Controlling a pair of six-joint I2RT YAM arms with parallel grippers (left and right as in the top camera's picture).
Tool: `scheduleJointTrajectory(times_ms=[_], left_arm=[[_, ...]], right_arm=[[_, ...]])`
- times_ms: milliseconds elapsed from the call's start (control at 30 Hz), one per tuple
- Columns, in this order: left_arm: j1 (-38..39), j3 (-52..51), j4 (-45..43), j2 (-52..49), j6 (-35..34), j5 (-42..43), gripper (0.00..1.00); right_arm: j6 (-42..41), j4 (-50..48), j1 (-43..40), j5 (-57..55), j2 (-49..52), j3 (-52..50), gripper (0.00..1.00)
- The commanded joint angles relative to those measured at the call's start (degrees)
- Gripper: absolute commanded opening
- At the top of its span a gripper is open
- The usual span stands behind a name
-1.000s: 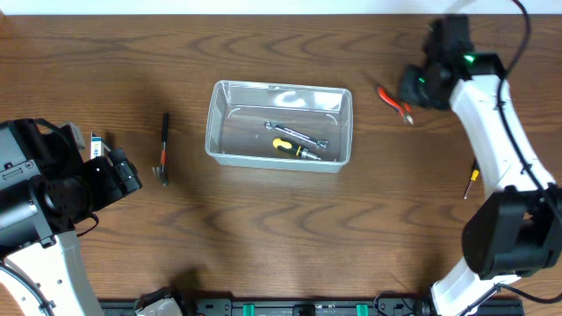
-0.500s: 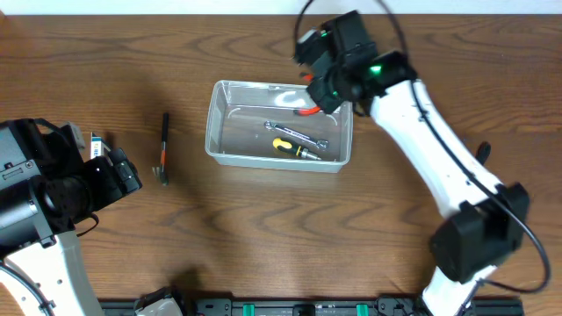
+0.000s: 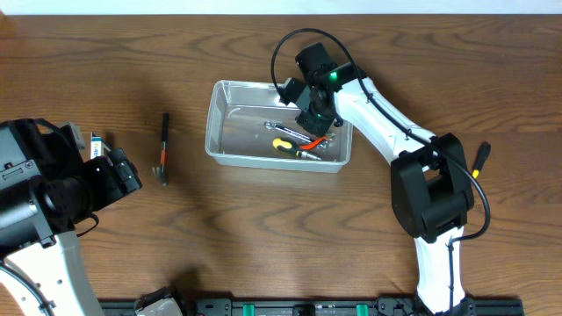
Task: Pack container
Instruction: 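Carry the pliers into the container and release them, then move the right gripper to the small yellow-black screwdriver and grasp it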
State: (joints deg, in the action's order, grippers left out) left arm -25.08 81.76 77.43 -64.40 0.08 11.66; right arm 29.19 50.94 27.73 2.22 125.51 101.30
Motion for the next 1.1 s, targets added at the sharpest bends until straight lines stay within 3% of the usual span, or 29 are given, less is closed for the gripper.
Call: scheduleJointTrajectory(times_ms=[0, 333, 433, 500, 533, 567, 800, 900, 1067], left_arm=[[-0.2, 0.8, 0.1, 0.2, 0.8, 0.1, 0.98], [-0.2, 0.8, 0.1, 0.2, 0.8, 0.1, 0.98], [-0.2, 0.8, 0.0, 0.1, 0.8, 0.1, 0.98], [-0.2, 0.8, -0.3, 0.1, 0.8, 0.1, 0.98], [-0.2, 0.8, -0.3, 0.1, 0.8, 0.1, 0.98], [-0.2, 0.8, -0.4, 0.1, 0.8, 0.1, 0.98], [-0.2, 0.8, -0.4, 0.1, 0.8, 0.1, 0.98], [-0.2, 0.8, -0.4, 0.1, 0.8, 0.1, 0.98], [-0.2, 0.8, -0.3, 0.1, 0.8, 0.1, 0.98]], right_arm=[[0.7, -0.4, 0.2, 0.6, -1.0, 0.6, 0.47], [-3.0, 4.0, 0.0, 0.5, -6.4, 5.5, 0.52], [-10.8, 4.6, -1.5, -4.9, -11.6, 8.4, 0.55], [-19.6, 4.7, -3.3, -11.3, -15.6, 9.5, 0.68], [-25.2, 5.3, -4.8, -14.4, -18.0, 9.6, 0.97], [-29.7, 6.4, -6.4, -16.3, -20.0, 9.6, 0.99], [-60.7, 24.8, -27.1, -16.5, -29.6, 9.6, 0.99], [-62.6, 29.8, -35.9, -13.1, -29.5, 9.3, 0.99], [-61.3, 29.7, -46.9, -7.6, -29.2, 2.9, 0.99]])
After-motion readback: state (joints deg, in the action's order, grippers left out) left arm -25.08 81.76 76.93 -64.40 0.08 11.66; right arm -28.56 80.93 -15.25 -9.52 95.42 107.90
